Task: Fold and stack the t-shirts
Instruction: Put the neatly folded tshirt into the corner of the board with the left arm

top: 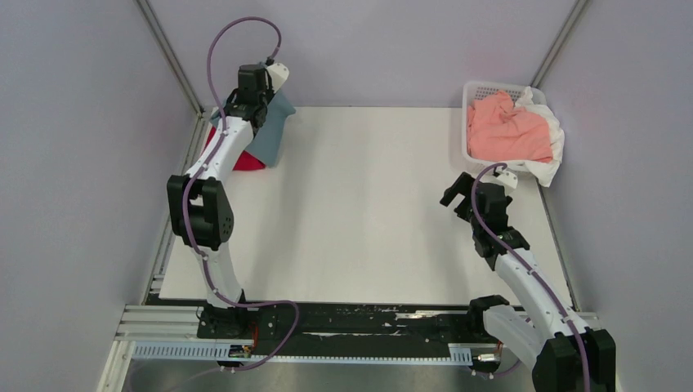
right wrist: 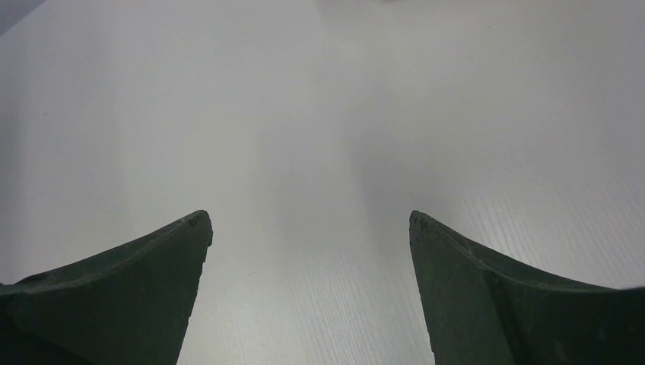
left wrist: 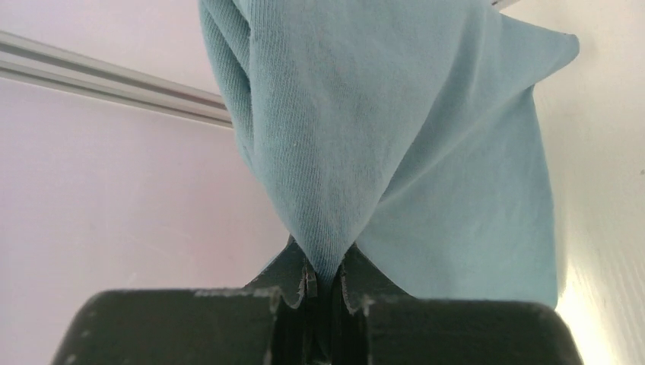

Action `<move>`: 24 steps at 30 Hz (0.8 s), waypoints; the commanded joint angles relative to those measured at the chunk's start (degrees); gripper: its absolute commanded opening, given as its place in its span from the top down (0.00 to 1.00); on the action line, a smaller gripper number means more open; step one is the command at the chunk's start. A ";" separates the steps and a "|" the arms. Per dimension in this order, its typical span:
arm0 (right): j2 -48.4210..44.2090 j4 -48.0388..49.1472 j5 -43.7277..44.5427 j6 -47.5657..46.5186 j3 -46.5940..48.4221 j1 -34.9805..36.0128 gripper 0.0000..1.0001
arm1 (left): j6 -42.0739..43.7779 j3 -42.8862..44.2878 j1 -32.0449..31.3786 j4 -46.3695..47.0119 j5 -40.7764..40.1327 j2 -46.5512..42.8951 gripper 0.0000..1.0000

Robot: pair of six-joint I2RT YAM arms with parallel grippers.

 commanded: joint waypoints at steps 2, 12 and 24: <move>0.64 1.58 1.29 -0.48 1.59 -0.19 0.00 | -1.54 3.11 0.56 0.42 1.10 -7.29 1.00; 1.23 1.49 1.83 -0.21 1.49 -0.22 0.00 | -5.91 1.18 0.92 -0.39 4.53 -12.33 1.00; 2.60 1.23 3.44 -0.27 1.84 -0.23 0.00 | -10.35 -1.72 4.35 0.20 7.93 -8.78 1.00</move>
